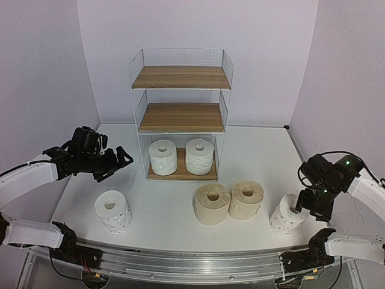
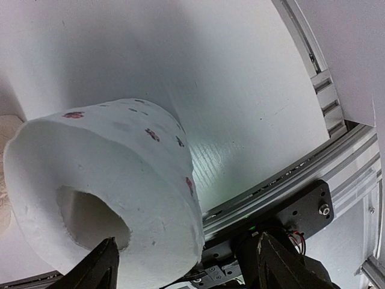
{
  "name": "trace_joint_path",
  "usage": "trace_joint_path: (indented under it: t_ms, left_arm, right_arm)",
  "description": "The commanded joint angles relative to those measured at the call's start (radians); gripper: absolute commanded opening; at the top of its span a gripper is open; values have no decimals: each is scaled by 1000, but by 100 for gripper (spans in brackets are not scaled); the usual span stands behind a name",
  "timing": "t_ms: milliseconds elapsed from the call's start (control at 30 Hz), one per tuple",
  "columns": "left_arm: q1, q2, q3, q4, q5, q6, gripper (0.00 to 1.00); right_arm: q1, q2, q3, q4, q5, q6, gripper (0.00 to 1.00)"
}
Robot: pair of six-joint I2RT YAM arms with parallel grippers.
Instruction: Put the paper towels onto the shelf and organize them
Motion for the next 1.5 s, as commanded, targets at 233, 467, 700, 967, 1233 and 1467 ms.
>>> trace_joint_path:
  t_ms: [233,467,700,967,1233,1467]
  left_arm:
    - [-186,-10,32,231,61,183,100]
    - [-214,-53,-3,277,79,210,100]
    - [-217,-84,-15,296,126,232,100]
    - [-375,-53,2,385,144,361,100]
    - [-718,196,204,487,-148,518,100]
    - [-809,457,402,545,-65,638,100]
  right_arm:
    - [-4,52,-43,99,0,2,60]
    - [-5,37,-30,108,3,1,35]
    - [-4,44,75,71,-38,-54,21]
    - [-5,138,376,-172,-140,-121,19]
    - [-4,309,578,-217,-527,-144,14]
    - [31,457,655,-231,-667,-164,10]
